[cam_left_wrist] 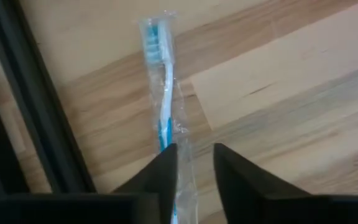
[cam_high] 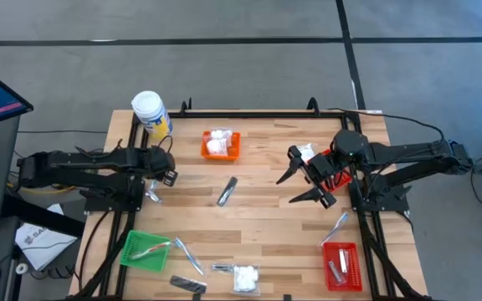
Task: Pick & Place Travel size toiletries
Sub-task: Put the light blue toothbrush into the green basket
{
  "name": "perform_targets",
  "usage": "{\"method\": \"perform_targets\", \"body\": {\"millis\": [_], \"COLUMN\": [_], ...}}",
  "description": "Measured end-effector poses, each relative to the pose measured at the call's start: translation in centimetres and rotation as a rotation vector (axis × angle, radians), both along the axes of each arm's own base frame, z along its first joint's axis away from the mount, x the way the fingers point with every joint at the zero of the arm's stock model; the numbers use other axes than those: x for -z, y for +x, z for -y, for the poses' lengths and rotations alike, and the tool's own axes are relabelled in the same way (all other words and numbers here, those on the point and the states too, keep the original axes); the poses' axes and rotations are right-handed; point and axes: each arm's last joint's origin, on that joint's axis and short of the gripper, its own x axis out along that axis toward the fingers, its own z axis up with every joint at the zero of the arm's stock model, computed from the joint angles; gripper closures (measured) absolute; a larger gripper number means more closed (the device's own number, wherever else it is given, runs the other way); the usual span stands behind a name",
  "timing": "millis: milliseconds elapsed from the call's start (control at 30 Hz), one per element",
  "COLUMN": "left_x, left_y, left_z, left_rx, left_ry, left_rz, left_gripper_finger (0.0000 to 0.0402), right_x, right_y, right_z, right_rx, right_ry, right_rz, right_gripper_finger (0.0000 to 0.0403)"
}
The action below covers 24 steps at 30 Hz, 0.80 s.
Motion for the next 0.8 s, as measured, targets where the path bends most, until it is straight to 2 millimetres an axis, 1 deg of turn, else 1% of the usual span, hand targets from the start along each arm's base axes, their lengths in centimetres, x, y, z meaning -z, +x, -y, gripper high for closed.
{"method": "perform_targets", "body": {"millis": [100,200,267,367,467,567,800], "left_x": [0.5,0.9,1.1,1.5,2.0,2.7,4.2], "left_y": [-0.2,-0.1,0.0,0.2,0.6,1.1,2.3], "left_z": [0.0,-0.4,-0.7,-1.1,-1.4,-1.6,-2.2], "left_rx": [-0.033,-0.073,-0.082,-0.077,-0.077,-0.068,-0.018], "left_ry": [0.003,0.019,0.02,0.016,0.009,-0.019,-0.095], "left_rz": [0.004,0.006,-0.01,-0.047,-0.079,-0.093,-0.127], "left_gripper_finger": [0.0254,0.0211,0.019,0.0169,0.0158,0.0156,0.0172], "right_x": [-0.1,-0.1,-0.1,-0.1,-0.1,-0.1,0.0], "right_y": [0.0,0.0,0.0,0.0,0.0,0.0,0.0], "right_z": [0.0,0.0,0.0,0.0,0.0,0.0,0.0], "right_rx": [0.0,0.0,0.0,0.0,0.0,0.0,0.0], "right_ry": [-0.002,-0.002,-0.002,-0.003,-0.014,-0.015,-0.015], "right_rz": [0.008,0.012,0.015,0.015,0.02,0.019,0.015], "right_gripper_finger": [0.0137,0.0137,0.0137,0.0137,0.0137,0.0137,0.0137]}}
